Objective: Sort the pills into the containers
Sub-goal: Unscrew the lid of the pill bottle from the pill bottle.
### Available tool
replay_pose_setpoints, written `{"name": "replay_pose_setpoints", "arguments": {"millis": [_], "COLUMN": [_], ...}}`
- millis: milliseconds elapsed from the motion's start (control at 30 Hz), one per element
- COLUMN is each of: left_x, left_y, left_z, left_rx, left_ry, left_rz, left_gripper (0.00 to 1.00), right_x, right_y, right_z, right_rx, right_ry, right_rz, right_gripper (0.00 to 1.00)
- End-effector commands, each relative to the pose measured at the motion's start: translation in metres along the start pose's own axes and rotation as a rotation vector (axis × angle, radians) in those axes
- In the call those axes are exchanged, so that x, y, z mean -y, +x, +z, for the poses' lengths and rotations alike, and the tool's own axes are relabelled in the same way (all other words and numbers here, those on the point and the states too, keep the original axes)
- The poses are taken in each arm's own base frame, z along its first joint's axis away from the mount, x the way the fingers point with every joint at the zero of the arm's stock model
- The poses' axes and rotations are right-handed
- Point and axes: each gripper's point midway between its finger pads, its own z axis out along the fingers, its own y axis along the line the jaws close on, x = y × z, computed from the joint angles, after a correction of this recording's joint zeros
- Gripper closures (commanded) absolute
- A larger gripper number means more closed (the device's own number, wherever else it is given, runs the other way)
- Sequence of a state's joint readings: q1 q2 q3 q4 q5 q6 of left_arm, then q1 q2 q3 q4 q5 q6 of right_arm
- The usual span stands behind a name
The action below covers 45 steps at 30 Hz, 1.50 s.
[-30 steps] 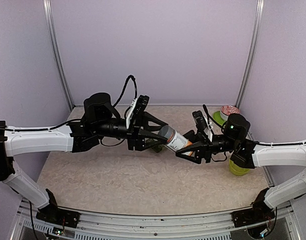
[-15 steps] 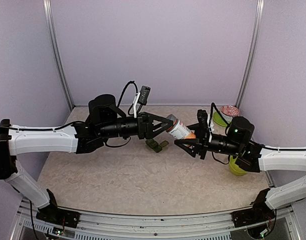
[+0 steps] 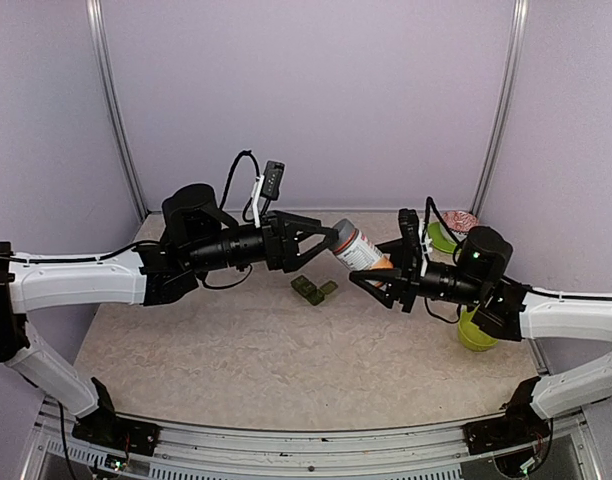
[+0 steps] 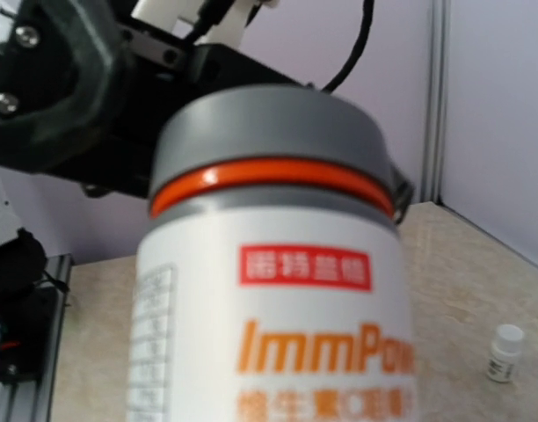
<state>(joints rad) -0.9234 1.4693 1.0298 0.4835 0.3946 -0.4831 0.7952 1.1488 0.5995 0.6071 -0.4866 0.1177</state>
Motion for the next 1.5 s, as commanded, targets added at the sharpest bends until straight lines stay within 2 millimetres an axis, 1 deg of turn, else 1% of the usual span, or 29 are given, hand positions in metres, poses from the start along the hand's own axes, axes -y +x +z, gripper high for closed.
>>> {"name": "replay_pose_setpoints", "arguments": {"millis": [0, 233, 367, 433, 600, 967, 1200, 1333, 1467], "left_x": [0.016, 0.034, 0.037, 0.038, 0.038, 0.036, 0.035, 0.032, 0.027], "left_y": [-0.014, -0.003, 0.001, 0.001, 0.002, 0.007, 0.008, 0.008, 0.002], "left_z": [-0.004, 0.013, 0.017, 0.016, 0.013, 0.013, 0.01, 0.01, 0.005], "left_rx": [0.057, 0.046, 0.038, 0.037, 0.039, 0.021, 0.013, 0.01, 0.032], "left_ry": [0.09, 0.204, 0.222, 0.225, 0.219, 0.209, 0.187, 0.171, 0.144], "left_rz": [0.093, 0.101, 0.102, 0.104, 0.114, 0.111, 0.121, 0.124, 0.127], "left_gripper": [0.01, 0.01, 0.01, 0.01, 0.01, 0.01, 0.01, 0.01, 0.01], "right_x": [-0.011, -0.023, -0.025, -0.021, -0.014, -0.003, 0.001, -0.006, -0.025], "right_y": [-0.019, -0.009, -0.006, -0.002, 0.0, -0.007, -0.012, -0.017, -0.018], "right_z": [0.012, 0.037, 0.042, 0.044, 0.039, 0.025, 0.018, 0.018, 0.02], "right_rx": [0.039, 0.018, 0.024, 0.017, 0.021, 0.061, 0.068, 0.075, 0.068], "right_ry": [-0.059, -0.109, -0.121, -0.103, -0.049, 0.049, 0.084, 0.047, -0.068], "right_rz": [0.035, 0.075, 0.097, 0.111, 0.118, 0.115, 0.087, 0.065, 0.039], "right_gripper": [0.91, 0.91, 0.91, 0.92, 0.92, 0.93, 0.93, 0.93, 0.93]}}
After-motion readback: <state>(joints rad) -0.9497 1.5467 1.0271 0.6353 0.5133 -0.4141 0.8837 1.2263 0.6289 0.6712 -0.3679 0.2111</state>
